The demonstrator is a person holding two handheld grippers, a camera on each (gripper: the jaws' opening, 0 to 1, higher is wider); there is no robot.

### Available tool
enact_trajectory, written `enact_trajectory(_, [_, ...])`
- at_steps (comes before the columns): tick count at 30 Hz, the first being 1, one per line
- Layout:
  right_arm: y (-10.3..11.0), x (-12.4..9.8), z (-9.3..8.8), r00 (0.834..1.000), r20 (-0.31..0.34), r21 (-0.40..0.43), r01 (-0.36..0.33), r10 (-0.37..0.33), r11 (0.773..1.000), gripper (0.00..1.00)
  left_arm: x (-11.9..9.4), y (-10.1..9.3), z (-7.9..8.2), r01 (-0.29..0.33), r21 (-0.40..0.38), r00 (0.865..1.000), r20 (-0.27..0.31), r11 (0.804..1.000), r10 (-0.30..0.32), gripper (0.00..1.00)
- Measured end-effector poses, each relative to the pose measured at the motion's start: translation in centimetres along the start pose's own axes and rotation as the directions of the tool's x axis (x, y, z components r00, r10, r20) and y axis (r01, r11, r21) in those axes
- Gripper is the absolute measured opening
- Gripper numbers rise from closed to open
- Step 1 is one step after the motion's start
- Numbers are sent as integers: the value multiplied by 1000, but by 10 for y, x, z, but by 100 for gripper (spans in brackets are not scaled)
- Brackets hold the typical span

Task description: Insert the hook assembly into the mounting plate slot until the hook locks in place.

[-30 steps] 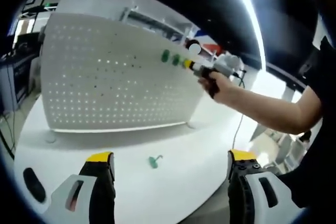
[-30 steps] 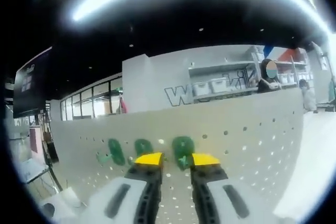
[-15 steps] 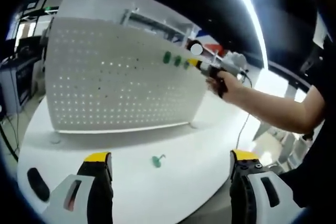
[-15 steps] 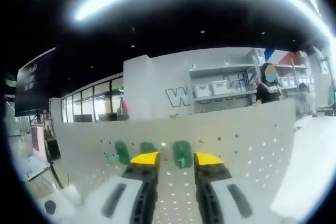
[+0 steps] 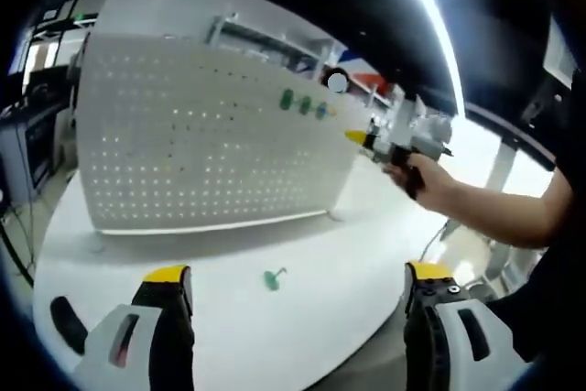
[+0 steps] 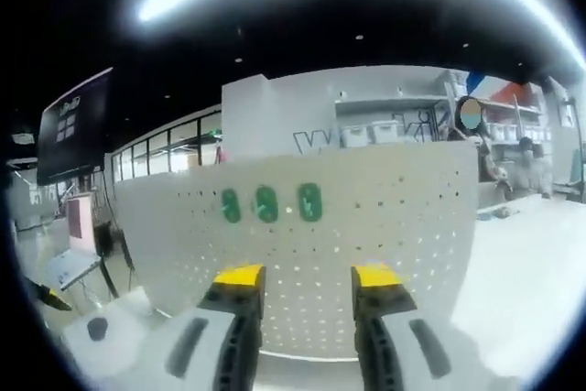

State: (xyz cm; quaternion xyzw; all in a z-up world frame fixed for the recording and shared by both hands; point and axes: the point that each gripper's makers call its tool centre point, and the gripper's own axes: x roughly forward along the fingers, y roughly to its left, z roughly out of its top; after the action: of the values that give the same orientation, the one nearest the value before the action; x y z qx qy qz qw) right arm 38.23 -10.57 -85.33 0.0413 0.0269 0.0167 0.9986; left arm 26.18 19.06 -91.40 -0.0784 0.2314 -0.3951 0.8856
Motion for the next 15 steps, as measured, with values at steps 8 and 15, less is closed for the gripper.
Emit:
enact_trajectory(8, [-13, -43, -49, 992, -127, -2, -9, 8, 1000, 38, -4, 0, -1, -10, 13, 1000, -1, 1000, 10, 98])
enact_trajectory(15, [-21, -73, -69, 984, -180, -3, -4, 4, 1000, 40, -7, 0, -6, -23, 13, 1000, -11, 1000, 23, 98])
